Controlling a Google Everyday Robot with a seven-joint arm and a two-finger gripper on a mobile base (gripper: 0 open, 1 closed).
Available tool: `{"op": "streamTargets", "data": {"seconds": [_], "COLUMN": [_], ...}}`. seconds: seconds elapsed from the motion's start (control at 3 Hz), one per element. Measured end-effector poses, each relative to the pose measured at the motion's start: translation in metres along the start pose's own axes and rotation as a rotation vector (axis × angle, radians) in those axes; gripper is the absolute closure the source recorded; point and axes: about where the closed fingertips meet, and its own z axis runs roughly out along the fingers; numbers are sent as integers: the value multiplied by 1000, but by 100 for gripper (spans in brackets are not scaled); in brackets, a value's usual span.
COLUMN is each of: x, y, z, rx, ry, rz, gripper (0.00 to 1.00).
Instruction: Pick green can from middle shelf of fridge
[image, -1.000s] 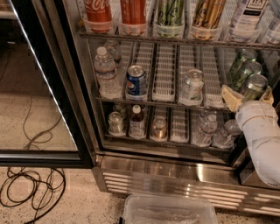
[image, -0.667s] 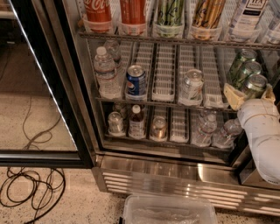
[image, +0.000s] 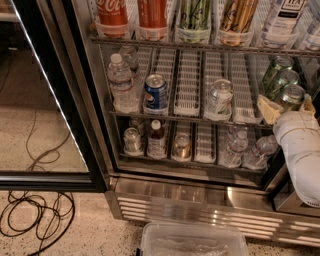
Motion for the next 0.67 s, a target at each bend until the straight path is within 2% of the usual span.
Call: {"op": "streamTargets", "data": {"seconds": [0.33, 0.67], "x": [3, 3], "y": [0, 0], "z": [3, 3], "rx": [8, 8], "ry": [7, 7], "rz": [0, 0], "gripper": [41, 64]}}
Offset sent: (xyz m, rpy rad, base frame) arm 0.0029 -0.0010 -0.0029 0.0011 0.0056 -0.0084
